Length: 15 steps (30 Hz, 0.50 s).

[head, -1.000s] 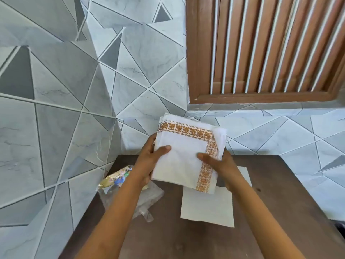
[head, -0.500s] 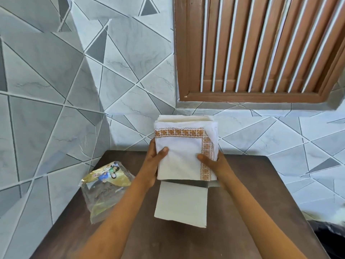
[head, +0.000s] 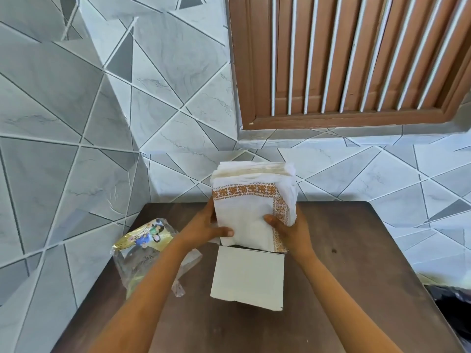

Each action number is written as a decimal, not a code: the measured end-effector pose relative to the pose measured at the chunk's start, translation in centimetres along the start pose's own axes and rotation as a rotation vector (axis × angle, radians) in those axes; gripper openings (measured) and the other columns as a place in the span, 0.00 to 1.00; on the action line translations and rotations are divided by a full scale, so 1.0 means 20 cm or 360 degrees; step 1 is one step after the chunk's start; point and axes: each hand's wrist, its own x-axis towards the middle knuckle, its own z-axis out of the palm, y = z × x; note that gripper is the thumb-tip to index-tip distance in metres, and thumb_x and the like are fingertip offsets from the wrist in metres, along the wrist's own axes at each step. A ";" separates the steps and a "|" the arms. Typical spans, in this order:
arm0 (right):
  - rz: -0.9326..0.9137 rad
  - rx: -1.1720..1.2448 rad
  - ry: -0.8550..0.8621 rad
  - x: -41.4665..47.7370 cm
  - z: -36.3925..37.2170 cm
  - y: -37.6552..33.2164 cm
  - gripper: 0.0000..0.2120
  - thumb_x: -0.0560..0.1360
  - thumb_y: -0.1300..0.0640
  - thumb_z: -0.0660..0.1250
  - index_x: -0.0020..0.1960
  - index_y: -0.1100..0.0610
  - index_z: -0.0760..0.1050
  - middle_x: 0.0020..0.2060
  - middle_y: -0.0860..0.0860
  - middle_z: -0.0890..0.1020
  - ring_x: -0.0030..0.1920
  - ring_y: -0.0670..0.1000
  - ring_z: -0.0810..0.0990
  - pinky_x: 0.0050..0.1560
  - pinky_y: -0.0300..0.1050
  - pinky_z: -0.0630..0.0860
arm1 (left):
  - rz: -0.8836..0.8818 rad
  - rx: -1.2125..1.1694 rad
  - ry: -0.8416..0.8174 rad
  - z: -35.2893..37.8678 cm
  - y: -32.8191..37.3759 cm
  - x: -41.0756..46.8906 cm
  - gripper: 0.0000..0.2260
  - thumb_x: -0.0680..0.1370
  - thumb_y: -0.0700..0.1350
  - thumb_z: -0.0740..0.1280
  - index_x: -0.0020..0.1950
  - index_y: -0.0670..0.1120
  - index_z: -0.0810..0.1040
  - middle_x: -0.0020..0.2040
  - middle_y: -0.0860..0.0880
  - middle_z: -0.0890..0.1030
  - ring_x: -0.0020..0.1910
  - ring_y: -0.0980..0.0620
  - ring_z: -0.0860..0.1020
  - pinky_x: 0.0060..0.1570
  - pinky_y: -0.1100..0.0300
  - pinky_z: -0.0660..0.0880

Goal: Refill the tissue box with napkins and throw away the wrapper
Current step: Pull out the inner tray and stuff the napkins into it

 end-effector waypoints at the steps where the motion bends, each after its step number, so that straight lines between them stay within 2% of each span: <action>1: -0.0020 -0.0012 0.0001 0.00 0.00 0.01 0.24 0.61 0.49 0.77 0.54 0.53 0.75 0.46 0.47 0.83 0.46 0.43 0.82 0.46 0.40 0.78 | 0.0002 0.0033 0.0031 0.01 -0.01 0.00 0.40 0.66 0.42 0.77 0.72 0.52 0.60 0.60 0.57 0.73 0.61 0.55 0.73 0.58 0.62 0.70; 3: -0.0049 -0.0068 -0.0033 0.00 0.00 0.02 0.17 0.64 0.57 0.77 0.50 0.55 0.75 0.42 0.48 0.82 0.39 0.37 0.80 0.39 0.32 0.76 | 0.0046 0.0060 0.0057 0.03 -0.05 0.01 0.37 0.63 0.44 0.78 0.68 0.50 0.65 0.60 0.56 0.74 0.62 0.55 0.72 0.61 0.61 0.70; 5: -0.0069 -0.0148 -0.0067 0.00 0.01 0.02 0.15 0.64 0.59 0.77 0.47 0.56 0.75 0.39 0.49 0.81 0.36 0.36 0.78 0.36 0.29 0.74 | 0.0083 0.0057 0.0072 0.05 -0.08 0.00 0.34 0.61 0.47 0.77 0.65 0.53 0.68 0.60 0.57 0.74 0.62 0.57 0.72 0.60 0.64 0.70; 7: -0.0096 -0.0218 -0.0044 -0.01 0.02 0.01 0.16 0.64 0.56 0.77 0.48 0.56 0.75 0.38 0.47 0.81 0.36 0.37 0.78 0.36 0.32 0.73 | 0.0094 0.0050 0.0065 0.05 -0.09 0.00 0.33 0.60 0.48 0.77 0.63 0.52 0.70 0.57 0.59 0.75 0.59 0.58 0.73 0.53 0.74 0.71; 9: -0.0121 -0.0307 -0.0031 -0.01 0.02 0.00 0.19 0.64 0.52 0.77 0.51 0.53 0.74 0.40 0.48 0.83 0.40 0.44 0.80 0.40 0.41 0.75 | 0.0097 0.0047 0.0028 0.05 -0.09 0.01 0.34 0.59 0.49 0.78 0.63 0.48 0.72 0.53 0.61 0.77 0.54 0.60 0.76 0.47 0.80 0.70; 11: -0.0130 -0.0435 -0.0037 -0.02 0.03 -0.02 0.18 0.64 0.49 0.77 0.49 0.50 0.73 0.39 0.47 0.82 0.41 0.51 0.80 0.42 0.48 0.76 | 0.0058 -0.0034 -0.0013 0.04 -0.09 0.00 0.31 0.61 0.44 0.79 0.62 0.50 0.72 0.52 0.63 0.77 0.51 0.65 0.76 0.45 0.79 0.71; 12: -0.0128 -0.0504 -0.0045 -0.03 0.03 -0.02 0.16 0.63 0.47 0.76 0.45 0.47 0.72 0.36 0.46 0.81 0.38 0.50 0.79 0.40 0.48 0.75 | 0.0035 -0.0107 -0.0020 0.03 -0.10 0.00 0.29 0.62 0.43 0.79 0.59 0.53 0.73 0.52 0.62 0.77 0.51 0.66 0.76 0.45 0.77 0.73; 15: -0.0146 -0.0659 -0.0070 -0.03 0.05 -0.02 0.17 0.63 0.45 0.76 0.38 0.42 0.66 0.30 0.42 0.77 0.34 0.45 0.76 0.35 0.39 0.70 | -0.0026 -0.0272 -0.0002 0.02 -0.12 0.00 0.27 0.64 0.42 0.78 0.59 0.56 0.71 0.55 0.59 0.78 0.55 0.63 0.76 0.47 0.71 0.76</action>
